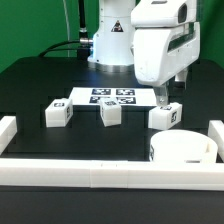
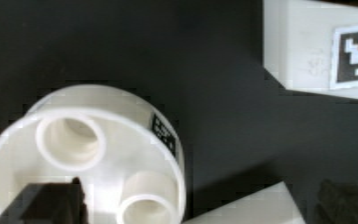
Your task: Assemble stool
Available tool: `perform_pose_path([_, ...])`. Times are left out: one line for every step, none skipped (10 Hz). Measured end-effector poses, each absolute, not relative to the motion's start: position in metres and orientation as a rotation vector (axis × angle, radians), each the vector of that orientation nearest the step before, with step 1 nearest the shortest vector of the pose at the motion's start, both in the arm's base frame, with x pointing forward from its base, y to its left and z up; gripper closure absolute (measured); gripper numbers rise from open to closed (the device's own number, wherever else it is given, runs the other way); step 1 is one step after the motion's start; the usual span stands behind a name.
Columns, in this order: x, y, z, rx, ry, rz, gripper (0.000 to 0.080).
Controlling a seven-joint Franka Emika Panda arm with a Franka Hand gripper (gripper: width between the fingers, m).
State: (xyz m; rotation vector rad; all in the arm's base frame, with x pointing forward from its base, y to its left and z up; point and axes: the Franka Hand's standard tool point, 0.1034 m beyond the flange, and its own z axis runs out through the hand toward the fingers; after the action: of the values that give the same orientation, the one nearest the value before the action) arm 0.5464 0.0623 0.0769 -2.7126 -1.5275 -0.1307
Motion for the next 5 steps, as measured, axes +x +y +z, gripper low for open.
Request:
perform_pose_path([0.5463, 0.0622, 0.0767, -2.713, -1.527, -0.130, 0.0150])
perform_pose_path([0.5462, 0.0624, 0.0765, -2.731, -1.487, -0.130, 0.0150])
perform_pose_path([0.5459, 0.0619, 0.0757, -2.808, -1.323, -0.131, 0.0150])
perform_pose_path([0.5412, 0.0555, 0.0709, -2.903, -1.094, -0.128, 0.0150])
perform_pose_path([0.5380, 0.0535, 0.0699, -2.955, -0.917, -0.106, 0.0150])
